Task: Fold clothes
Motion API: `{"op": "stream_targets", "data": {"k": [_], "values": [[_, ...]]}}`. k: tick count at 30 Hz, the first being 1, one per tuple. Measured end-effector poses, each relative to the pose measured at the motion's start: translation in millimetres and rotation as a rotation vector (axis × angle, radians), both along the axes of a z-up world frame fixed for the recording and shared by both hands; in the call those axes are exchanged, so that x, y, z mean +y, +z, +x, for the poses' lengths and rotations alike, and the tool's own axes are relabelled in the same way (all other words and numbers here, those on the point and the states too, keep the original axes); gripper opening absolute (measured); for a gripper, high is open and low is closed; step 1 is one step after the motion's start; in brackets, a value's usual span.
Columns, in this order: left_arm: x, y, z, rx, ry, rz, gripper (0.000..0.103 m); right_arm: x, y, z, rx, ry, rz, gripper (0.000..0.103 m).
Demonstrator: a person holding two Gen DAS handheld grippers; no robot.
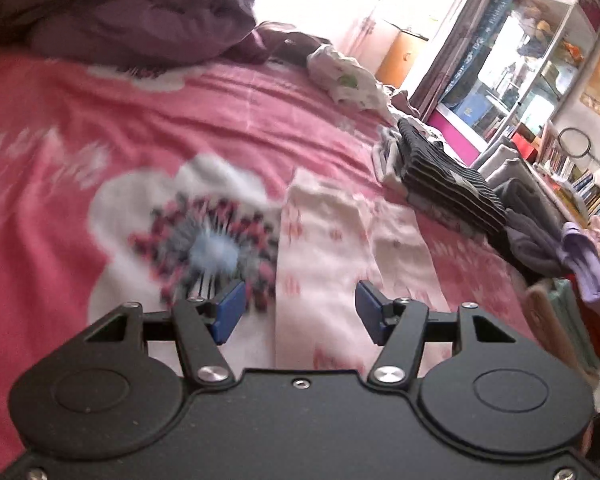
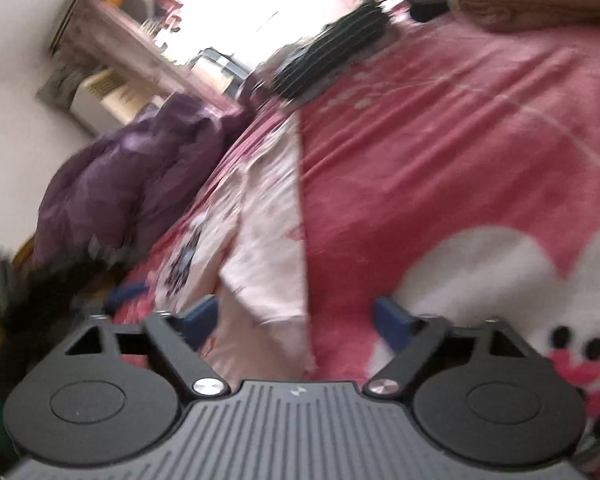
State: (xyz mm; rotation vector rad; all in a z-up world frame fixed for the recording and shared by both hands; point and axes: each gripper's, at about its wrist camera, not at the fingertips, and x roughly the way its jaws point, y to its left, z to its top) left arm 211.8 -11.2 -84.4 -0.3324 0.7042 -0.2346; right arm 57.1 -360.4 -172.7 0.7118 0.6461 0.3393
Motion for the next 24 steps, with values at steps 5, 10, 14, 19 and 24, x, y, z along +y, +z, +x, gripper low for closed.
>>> {"op": "stream_targets", "data": {"k": [5, 10, 14, 19, 24], "values": [[-10, -5, 39, -0.045, -0.024, 0.082, 0.055, 0, 0, 2, -0.013, -0.016, 0.015, 0.092], [-21, -14, 68, -0.06, -0.061, 0.154, 0.041, -3, -3, 1, -0.018, -0.062, 0.022, 0.078], [-27, -19, 91, -0.051, -0.072, 0.168, 0.036, -10, -10, 2, -0.011, -0.105, 0.05, 0.058], [-31, -24, 113, -0.035, -0.066, 0.173, 0.035, -9, -12, 3, -0.017, -0.109, 0.045, 0.056], [-35, -26, 127, -0.025, -0.082, 0.174, 0.028, -9, -12, 3, -0.025, -0.107, 0.042, 0.056]]}}
